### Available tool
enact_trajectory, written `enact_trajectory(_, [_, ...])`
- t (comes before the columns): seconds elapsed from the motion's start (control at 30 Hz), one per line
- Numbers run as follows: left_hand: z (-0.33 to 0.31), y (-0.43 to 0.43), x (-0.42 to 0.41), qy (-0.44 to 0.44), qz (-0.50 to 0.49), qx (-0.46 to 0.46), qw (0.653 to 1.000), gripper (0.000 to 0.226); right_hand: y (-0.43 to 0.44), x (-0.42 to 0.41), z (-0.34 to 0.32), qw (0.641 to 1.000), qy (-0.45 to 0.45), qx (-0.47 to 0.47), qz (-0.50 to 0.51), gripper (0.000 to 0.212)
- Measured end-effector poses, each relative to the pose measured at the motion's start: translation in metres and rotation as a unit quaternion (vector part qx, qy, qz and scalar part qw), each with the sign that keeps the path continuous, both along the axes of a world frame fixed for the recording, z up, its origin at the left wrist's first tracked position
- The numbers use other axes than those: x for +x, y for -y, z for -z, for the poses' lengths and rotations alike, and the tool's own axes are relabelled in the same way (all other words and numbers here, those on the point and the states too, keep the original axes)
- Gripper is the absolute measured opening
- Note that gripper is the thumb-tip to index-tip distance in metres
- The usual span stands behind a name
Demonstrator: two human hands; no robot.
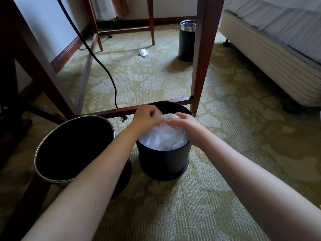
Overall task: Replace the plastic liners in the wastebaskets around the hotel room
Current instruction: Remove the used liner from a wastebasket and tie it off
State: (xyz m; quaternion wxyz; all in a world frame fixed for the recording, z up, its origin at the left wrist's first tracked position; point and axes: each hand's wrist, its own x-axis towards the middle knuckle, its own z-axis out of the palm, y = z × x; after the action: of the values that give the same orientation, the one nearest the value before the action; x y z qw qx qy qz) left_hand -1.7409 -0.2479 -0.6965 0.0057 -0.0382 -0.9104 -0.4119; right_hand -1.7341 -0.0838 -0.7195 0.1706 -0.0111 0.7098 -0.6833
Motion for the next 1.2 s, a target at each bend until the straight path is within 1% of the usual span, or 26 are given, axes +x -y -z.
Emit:
enact_trajectory(0.03, [0.000, 0.000, 0.000, 0.002, -0.003, 0.004, 1.000, 0.007, 0.001, 0.000, 0.001, 0.999, -0.015, 0.047, 0.007, 0.029])
enact_trajectory(0.13, [-0.001, -0.001, 0.001, 0.010, -0.002, 0.011, 1.000, 0.006, 0.003, 0.001, 0.003, 0.987, -0.058, 0.143, 0.039, 0.028])
enact_trajectory(0.23, [0.000, -0.003, 0.003, 0.011, 0.013, 0.019, 1.000, 0.005, 0.003, -0.004, 0.007, 0.955, -0.103, 0.260, 0.093, 0.032])
enact_trajectory(0.3, [0.000, -0.005, 0.005, 0.010, 0.029, 0.011, 0.999, 0.008, 0.001, -0.006, 0.010, 0.937, -0.132, 0.301, 0.115, 0.032])
enact_trajectory(0.37, [0.002, -0.005, 0.005, 0.009, 0.042, -0.001, 0.999, 0.009, -0.001, -0.005, 0.011, 0.939, -0.145, 0.290, 0.113, 0.021])
enact_trajectory(0.4, [0.003, -0.005, 0.004, 0.001, 0.047, -0.018, 0.999, 0.008, -0.002, -0.004, 0.010, 0.945, -0.144, 0.275, 0.104, 0.013])
enact_trajectory(0.43, [0.004, -0.005, 0.005, -0.018, 0.050, -0.046, 0.998, 0.008, -0.003, -0.003, 0.008, 0.953, -0.136, 0.255, 0.091, 0.011])
enact_trajectory(0.53, [0.012, -0.003, 0.003, -0.115, 0.057, -0.162, 0.978, 0.006, -0.006, -0.002, 0.002, 0.982, -0.084, 0.168, 0.032, 0.039])
enact_trajectory(0.57, [0.015, -0.002, 0.003, -0.139, 0.057, -0.180, 0.972, 0.006, -0.006, -0.003, 0.001, 0.988, -0.071, 0.136, 0.021, 0.045])
enact_trajectory(0.63, [0.018, -0.002, 0.005, -0.154, 0.061, -0.185, 0.969, 0.009, -0.006, -0.003, -0.001, 0.996, -0.047, 0.076, 0.017, 0.049])
enact_trajectory(0.67, [0.018, -0.002, 0.007, -0.157, 0.069, -0.185, 0.968, 0.010, -0.007, -0.004, -0.002, 0.997, -0.039, 0.063, 0.018, 0.049])
enact_trajectory(0.7, [0.019, -0.002, 0.008, -0.164, 0.079, -0.186, 0.965, 0.011, -0.008, -0.005, -0.003, 0.996, -0.044, 0.070, 0.015, 0.049])
enact_trajectory(0.77, [0.020, -0.003, 0.011, -0.192, 0.104, -0.188, 0.957, 0.012, -0.010, -0.007, -0.002, 0.989, -0.078, 0.122, -0.012, 0.048])
enact_trajectory(0.83, [0.023, -0.002, 0.013, -0.220, 0.123, -0.187, 0.949, 0.013, -0.009, -0.007, -0.004, 0.975, -0.111, 0.188, -0.047, 0.042])
enact_trajectory(0.9, [0.024, -0.001, 0.014, -0.231, 0.129, -0.185, 0.946, 0.013, -0.010, -0.009, -0.003, 0.950, -0.155, 0.259, -0.075, 0.033])
enact_trajectory(0.97, [0.024, -0.001, 0.016, -0.233, 0.128, -0.180, 0.947, 0.012, -0.013, -0.012, -0.001, 0.914, -0.209, 0.332, -0.104, 0.022])
enact_trajectory(1.03, [0.025, -0.001, 0.016, -0.230, 0.124, -0.174, 0.950, 0.012, -0.015, -0.012, 0.000, 0.880, -0.261, 0.382, -0.108, 0.012])
enact_trajectory(1.1, [0.026, 0.001, 0.015, -0.209, 0.102, -0.174, 0.957, 0.013, -0.014, -0.011, -0.002, 0.855, -0.302, 0.414, -0.080, 0.012])
enact_trajectory(1.2, [0.026, 0.005, 0.014, -0.175, 0.053, -0.207, 0.961, 0.014, -0.010, -0.008, -0.003, 0.811, -0.349, 0.467, -0.056, 0.017])
